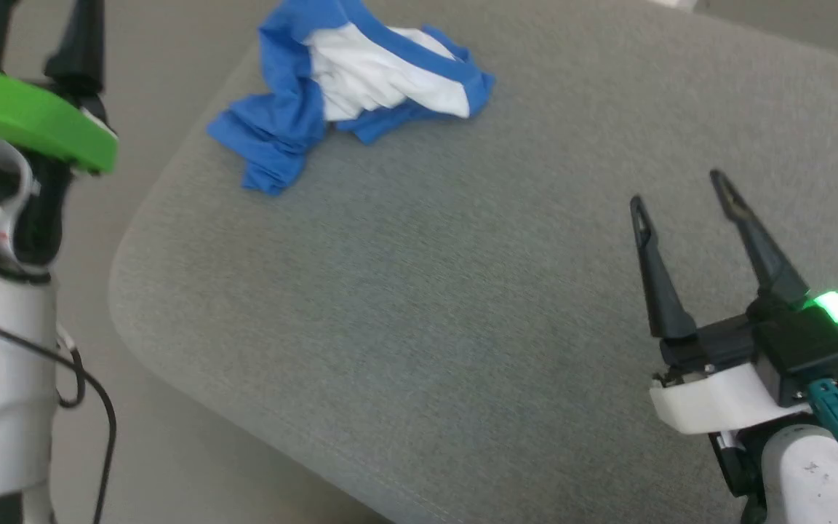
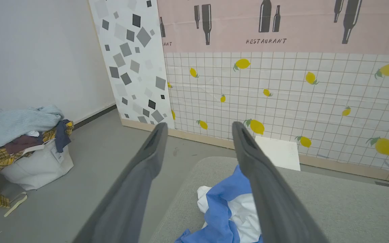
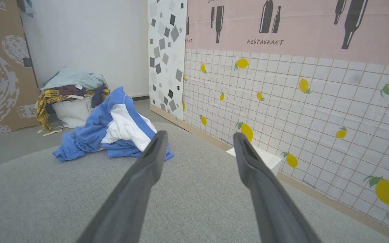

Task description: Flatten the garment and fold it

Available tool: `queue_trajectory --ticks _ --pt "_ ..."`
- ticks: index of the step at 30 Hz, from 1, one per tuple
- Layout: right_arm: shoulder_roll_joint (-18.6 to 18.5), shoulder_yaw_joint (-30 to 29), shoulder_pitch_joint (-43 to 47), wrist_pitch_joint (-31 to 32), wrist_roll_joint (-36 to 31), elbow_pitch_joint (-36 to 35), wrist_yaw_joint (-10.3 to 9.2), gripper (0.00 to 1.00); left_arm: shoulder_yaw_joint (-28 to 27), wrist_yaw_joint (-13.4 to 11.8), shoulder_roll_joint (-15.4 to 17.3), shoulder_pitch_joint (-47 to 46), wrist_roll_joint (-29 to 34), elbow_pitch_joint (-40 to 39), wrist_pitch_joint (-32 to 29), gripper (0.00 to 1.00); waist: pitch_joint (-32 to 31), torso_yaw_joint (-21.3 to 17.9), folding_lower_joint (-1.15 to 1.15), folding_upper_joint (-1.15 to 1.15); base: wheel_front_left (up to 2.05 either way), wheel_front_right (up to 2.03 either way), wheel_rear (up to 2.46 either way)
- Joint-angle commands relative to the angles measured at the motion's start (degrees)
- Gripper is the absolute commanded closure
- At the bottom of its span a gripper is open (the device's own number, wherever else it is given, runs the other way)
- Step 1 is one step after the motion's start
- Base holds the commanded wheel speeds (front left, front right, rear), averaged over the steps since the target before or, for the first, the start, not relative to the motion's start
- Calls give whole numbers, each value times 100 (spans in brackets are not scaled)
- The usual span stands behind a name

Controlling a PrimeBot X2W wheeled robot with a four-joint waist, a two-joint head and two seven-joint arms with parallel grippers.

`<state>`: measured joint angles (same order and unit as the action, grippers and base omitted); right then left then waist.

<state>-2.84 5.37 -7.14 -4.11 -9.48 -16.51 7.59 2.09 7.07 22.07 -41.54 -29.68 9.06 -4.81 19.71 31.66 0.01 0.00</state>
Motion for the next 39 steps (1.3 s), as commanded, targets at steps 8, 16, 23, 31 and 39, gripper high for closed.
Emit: queue_trajectory --ticks 8,16,23,31,39 --pt "-35 80 -260 287 -233 -629 -10 0 632 40 616 -681 -420 841 -367 0 1356 -829 -1 0 0 0 0" --pt "-90 -50 -342 401 -298 -987 -10 0 1389 41 1060 -927 -1097 1068 -550 0 1877 -1097 -1 0 0 0 0" --pt "-90 -104 -293 389 -301 -1079 -10 0 2020 41 1283 -973 -1634 1419 -1004 0 2095 -1230 -1 0 0 0 0" --pt "-91 -121 -264 415 -320 -1141 -10 0 2600 41 1460 -1121 -1790 1879 -1168 0 2196 -1377 -1 0 0 0 0" --pt "-57 -118 -266 258 -194 -918 -10 0 3006 41 1753 -1359 -1897 2269 -822 100 1825 -1465 -1 0 0 0 0"
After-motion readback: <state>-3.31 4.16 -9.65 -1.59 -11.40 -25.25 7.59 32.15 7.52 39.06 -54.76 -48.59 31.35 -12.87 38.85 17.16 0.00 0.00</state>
